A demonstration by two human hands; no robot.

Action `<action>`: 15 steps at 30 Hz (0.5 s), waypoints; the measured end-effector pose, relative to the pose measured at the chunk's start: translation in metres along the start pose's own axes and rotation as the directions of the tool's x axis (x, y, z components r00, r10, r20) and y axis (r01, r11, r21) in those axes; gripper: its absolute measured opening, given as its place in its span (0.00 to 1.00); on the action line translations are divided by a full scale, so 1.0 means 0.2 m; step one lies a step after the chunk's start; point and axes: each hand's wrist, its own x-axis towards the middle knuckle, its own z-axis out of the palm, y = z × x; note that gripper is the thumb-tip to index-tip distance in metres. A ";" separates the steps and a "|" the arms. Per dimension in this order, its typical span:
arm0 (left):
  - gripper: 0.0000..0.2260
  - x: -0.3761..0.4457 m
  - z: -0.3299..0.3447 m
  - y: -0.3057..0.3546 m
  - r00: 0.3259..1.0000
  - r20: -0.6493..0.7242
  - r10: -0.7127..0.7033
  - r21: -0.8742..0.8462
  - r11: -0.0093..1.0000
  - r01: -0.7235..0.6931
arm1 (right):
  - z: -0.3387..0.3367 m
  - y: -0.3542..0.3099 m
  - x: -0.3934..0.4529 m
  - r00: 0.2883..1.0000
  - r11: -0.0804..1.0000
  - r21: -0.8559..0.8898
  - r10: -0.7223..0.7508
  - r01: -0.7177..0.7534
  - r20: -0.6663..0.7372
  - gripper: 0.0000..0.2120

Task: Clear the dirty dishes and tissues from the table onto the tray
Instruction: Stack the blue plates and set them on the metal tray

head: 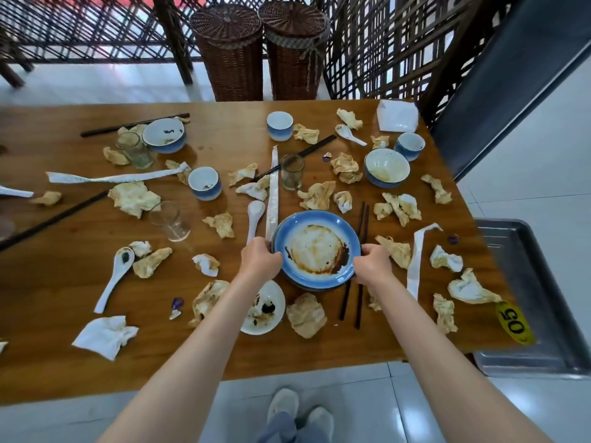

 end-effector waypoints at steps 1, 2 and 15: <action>0.08 0.01 0.00 0.00 1.000 0.005 0.000 0.007 1.000 0.000 | 0.00 -0.01 0.00 1.000 1.000 -0.025 -0.014 0.013 -0.015 0.07; 0.07 0.01 0.00 0.00 1.000 0.010 0.001 0.011 1.000 -0.001 | 0.01 -0.01 -0.01 0.999 0.999 -0.046 -0.026 0.024 -0.024 0.09; 0.15 0.06 0.01 0.01 0.994 0.100 -0.037 -0.011 0.999 0.038 | 0.01 -0.01 0.02 0.997 0.998 0.028 0.061 -0.060 -0.040 0.14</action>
